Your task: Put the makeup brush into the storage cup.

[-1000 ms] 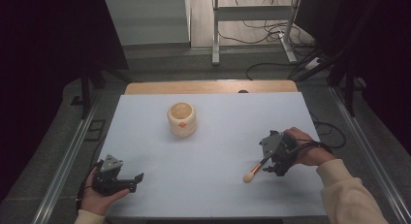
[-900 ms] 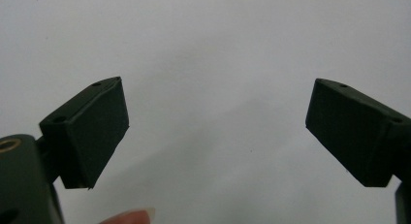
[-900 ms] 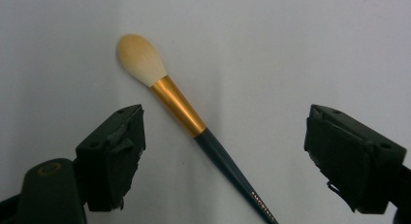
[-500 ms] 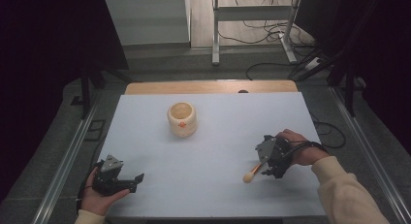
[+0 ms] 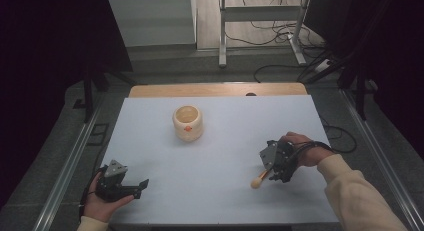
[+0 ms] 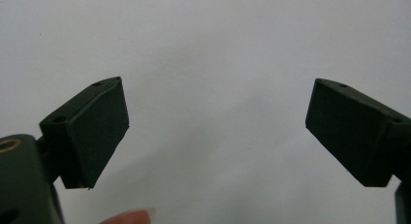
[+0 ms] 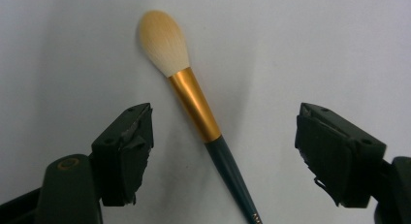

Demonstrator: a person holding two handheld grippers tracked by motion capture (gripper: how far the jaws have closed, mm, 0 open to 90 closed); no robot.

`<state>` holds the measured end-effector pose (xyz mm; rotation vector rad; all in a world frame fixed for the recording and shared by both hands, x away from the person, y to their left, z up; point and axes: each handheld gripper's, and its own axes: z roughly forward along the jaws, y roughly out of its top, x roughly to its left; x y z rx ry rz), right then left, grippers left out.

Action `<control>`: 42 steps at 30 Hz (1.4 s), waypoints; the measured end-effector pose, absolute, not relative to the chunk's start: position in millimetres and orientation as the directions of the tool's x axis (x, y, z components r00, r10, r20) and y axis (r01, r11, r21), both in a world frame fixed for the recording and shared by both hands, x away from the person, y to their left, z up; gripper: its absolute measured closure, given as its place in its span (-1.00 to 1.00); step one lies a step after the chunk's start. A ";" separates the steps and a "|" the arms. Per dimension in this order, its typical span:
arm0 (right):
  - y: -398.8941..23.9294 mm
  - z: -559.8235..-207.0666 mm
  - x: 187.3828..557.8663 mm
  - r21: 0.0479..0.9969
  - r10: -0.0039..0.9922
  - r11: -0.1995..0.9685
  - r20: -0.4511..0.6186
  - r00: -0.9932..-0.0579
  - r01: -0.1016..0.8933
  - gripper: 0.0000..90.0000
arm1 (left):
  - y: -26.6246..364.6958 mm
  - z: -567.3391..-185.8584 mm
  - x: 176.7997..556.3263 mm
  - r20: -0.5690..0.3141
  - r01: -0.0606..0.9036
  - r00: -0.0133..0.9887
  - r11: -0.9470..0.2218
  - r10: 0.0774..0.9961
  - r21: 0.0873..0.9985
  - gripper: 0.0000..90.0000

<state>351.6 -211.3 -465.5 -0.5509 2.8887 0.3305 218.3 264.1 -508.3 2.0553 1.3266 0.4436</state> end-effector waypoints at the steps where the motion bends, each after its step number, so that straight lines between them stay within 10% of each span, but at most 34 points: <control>1: -209.5 -466.3 352.0 0.173 -0.357 0.903 -0.207 -0.911 -0.393 -0.51 | 264.1 -508.3 218.3 -0.060 0.682 0.433 -0.283 0.899 0.674 -0.80; 42: -202.2 -488.5 365.2 0.120 -0.375 0.915 -0.102 -0.921 -0.386 -0.01 | 263.9 -508.8 218.7 -0.058 0.684 0.431 -0.284 0.901 0.672 -0.79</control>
